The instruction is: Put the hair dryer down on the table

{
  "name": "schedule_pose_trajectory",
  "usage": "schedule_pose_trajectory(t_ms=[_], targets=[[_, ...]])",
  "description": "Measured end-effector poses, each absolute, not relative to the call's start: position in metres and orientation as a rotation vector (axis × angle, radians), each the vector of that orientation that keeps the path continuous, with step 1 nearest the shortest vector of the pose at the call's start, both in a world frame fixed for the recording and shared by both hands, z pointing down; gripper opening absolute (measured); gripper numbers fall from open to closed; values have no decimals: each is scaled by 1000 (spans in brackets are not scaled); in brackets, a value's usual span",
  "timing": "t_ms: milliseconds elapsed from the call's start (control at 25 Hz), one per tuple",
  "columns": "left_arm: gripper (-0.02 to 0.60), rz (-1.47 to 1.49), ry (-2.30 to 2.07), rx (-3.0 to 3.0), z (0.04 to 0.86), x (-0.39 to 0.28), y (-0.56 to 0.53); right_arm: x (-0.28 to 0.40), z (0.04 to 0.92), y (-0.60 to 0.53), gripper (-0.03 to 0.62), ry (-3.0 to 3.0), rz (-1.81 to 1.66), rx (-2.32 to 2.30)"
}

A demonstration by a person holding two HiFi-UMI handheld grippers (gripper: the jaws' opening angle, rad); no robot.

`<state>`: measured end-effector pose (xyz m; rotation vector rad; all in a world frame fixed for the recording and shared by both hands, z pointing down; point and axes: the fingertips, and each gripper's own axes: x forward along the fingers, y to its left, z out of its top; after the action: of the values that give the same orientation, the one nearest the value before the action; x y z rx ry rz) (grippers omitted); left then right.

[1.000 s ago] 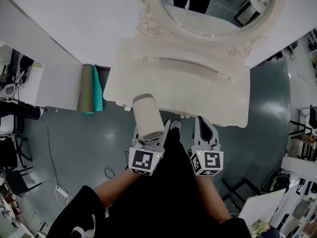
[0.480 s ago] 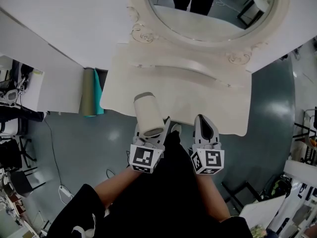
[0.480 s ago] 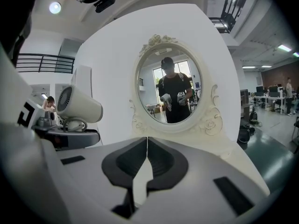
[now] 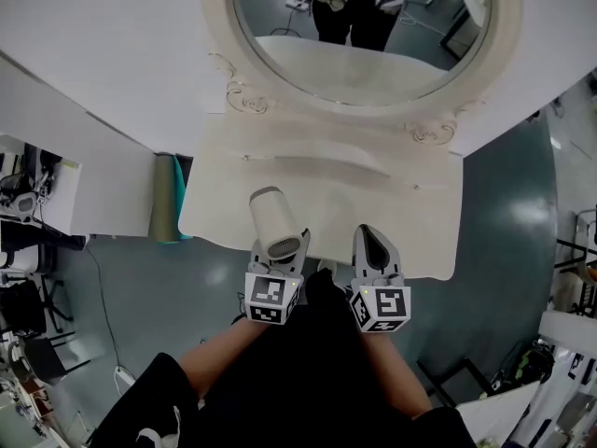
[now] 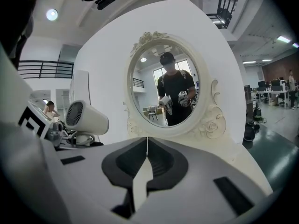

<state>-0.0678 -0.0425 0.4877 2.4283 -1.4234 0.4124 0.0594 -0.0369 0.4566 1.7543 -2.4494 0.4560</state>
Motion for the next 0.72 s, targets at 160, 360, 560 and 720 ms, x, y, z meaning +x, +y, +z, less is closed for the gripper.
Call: schedule_pose_trajectory(t_ms=[160, 360, 560, 720], targets=[[176, 479, -1435, 2386, 505, -59, -62, 69, 467, -57, 18, -2460, 465, 1721], [176, 547, -1424, 2339, 528, -50, -78, 78, 479, -76, 18, -2473, 498, 1687], [176, 598, -1443, 2287, 555, -47, -95, 84, 491, -88, 18, -2485, 542, 1643], [175, 662, -1450, 2262, 573, -46, -104, 83, 490, -97, 18, -2506, 557, 1613]])
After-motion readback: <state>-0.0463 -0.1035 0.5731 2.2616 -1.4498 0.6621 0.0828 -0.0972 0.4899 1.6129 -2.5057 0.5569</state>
